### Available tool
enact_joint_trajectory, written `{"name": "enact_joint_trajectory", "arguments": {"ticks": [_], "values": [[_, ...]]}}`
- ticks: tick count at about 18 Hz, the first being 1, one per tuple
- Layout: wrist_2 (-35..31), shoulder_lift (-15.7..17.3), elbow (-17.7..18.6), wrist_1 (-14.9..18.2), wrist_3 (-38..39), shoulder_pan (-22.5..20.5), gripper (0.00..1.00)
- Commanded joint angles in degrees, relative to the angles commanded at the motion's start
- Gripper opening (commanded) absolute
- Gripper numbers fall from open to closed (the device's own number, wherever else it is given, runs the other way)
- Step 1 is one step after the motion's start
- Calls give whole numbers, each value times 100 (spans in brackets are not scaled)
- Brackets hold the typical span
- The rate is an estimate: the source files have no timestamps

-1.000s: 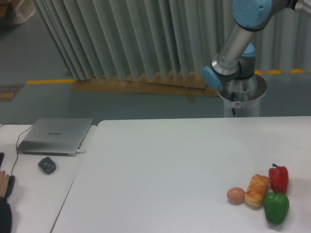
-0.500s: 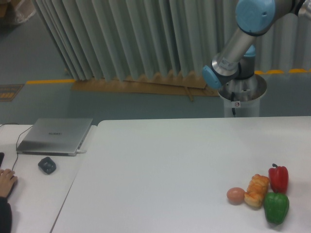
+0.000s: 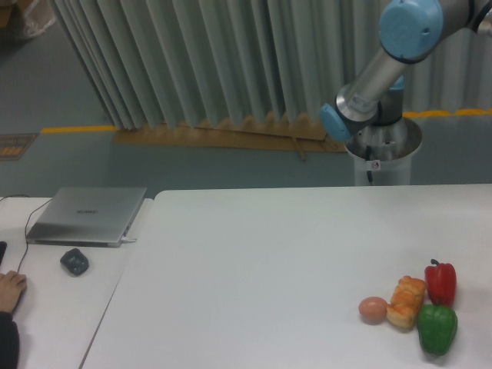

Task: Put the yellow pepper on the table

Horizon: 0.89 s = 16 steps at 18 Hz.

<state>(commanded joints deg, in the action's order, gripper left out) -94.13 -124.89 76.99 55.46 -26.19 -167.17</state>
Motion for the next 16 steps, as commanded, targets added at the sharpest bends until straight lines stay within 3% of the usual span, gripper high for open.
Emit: {"name": "enact_joint_trajectory", "arguments": {"ticks": [1,3,5,7,8,11,16], "values": [[0,-9,0,0,-9,0,95],[9,0,26,0,0,0,73],[9,0,18,0,9,0,65],[35,17,61,0,-44,0,64],[53,18,62,0,-27,0,58],[473,140,79,17,-105,-53,57],[519,492,88,280,-114,-18,57]]}}
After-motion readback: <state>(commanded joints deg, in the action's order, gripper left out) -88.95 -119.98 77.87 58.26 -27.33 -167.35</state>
